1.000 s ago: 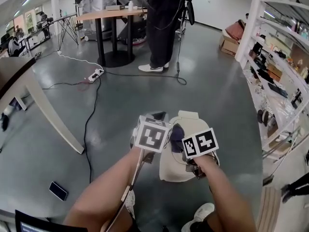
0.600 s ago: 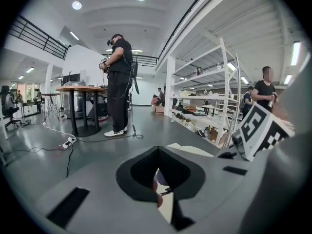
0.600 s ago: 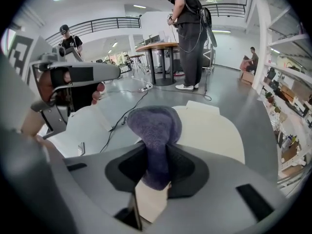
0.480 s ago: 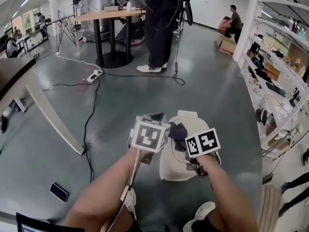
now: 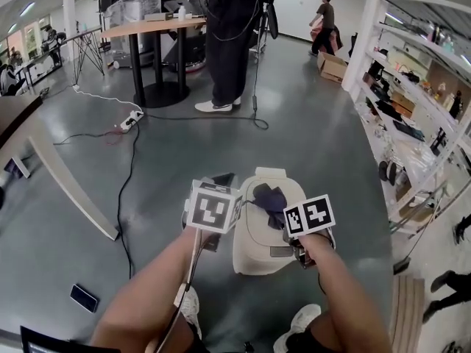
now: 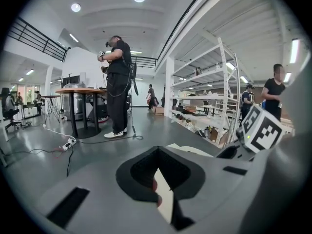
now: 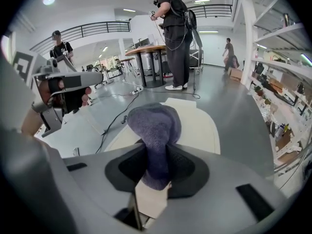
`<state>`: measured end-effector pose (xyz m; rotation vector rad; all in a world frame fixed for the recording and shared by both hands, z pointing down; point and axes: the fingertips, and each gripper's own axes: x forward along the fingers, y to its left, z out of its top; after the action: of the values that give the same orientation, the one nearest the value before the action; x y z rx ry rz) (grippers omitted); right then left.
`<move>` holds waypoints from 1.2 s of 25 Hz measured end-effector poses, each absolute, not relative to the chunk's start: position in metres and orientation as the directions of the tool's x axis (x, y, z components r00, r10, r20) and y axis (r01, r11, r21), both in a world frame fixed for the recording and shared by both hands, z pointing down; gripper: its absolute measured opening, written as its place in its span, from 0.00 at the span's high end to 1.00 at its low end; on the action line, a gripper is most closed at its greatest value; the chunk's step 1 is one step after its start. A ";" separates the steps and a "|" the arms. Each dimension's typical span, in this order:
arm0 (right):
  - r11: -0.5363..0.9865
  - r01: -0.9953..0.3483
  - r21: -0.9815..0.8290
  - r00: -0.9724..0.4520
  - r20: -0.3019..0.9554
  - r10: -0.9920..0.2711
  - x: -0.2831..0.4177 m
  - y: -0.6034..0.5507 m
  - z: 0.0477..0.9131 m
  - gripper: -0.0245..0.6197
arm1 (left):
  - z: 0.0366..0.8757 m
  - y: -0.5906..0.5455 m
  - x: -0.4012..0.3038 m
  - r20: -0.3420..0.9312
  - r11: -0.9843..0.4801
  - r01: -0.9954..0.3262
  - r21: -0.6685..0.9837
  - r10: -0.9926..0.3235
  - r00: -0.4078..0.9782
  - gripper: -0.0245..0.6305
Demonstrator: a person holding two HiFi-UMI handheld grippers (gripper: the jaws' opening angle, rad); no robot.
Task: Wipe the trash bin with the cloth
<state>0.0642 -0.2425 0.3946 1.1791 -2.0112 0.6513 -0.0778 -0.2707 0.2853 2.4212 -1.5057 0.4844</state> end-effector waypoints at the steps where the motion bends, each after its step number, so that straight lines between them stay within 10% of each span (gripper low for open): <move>1: 0.452 -0.889 -0.068 -0.331 0.779 -0.533 0.070 -0.242 0.394 0.80 | 0.285 -0.270 -0.076 0.407 -0.435 -0.900 0.036 -0.816 0.411 0.96; 30: 0.313 -0.949 -0.038 -0.226 0.773 -0.593 0.159 -0.242 0.398 0.80 | 0.293 -0.265 -0.061 0.425 -0.469 -0.883 0.014 -0.797 0.429 0.96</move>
<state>0.1595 -0.2419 0.3980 1.3636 -1.9213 0.6904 -0.0605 -0.2649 0.2927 2.4490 -1.4681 0.5360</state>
